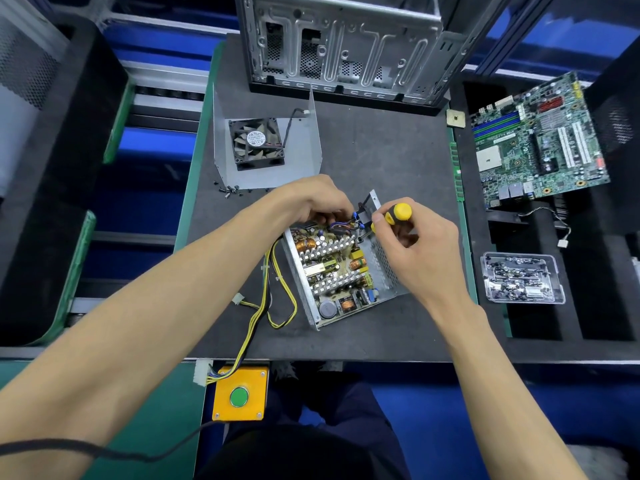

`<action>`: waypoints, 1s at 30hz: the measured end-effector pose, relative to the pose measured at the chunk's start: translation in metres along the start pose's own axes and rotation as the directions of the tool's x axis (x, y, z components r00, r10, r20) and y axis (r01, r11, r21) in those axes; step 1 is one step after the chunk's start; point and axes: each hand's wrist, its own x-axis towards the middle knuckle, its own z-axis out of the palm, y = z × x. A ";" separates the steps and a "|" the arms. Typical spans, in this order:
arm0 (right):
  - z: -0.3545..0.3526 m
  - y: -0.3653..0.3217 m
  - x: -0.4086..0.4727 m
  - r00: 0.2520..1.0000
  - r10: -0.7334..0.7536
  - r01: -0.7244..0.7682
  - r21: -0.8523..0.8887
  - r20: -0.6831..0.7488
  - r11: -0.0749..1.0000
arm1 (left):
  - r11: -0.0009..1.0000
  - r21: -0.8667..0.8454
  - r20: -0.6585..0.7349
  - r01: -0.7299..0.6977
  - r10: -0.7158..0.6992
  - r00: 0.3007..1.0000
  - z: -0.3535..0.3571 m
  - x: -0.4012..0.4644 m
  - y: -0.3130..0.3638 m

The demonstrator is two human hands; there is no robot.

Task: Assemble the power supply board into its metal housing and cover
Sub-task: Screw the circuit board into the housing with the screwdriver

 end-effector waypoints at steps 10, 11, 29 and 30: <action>0.000 -0.004 0.003 0.999 0.042 -0.042 0.035 -0.013 0.999 | 1.000 0.021 0.005 0.001 -0.001 1.000 0.000 -0.004 0.001; 0.000 -0.004 0.004 0.999 0.051 -0.050 0.025 -0.013 0.998 | 1.000 0.022 0.004 0.002 -0.003 1.000 0.000 -0.005 0.001; 0.015 -0.002 0.025 0.982 0.184 -0.183 -0.024 0.053 0.983 | 0.621 0.636 -0.167 -0.458 0.691 0.703 -0.005 -0.095 0.053; 0.015 -0.003 0.026 0.977 0.202 -0.202 -0.006 0.063 0.979 | 0.578 0.683 -0.111 -0.447 0.686 0.719 -0.002 -0.098 0.054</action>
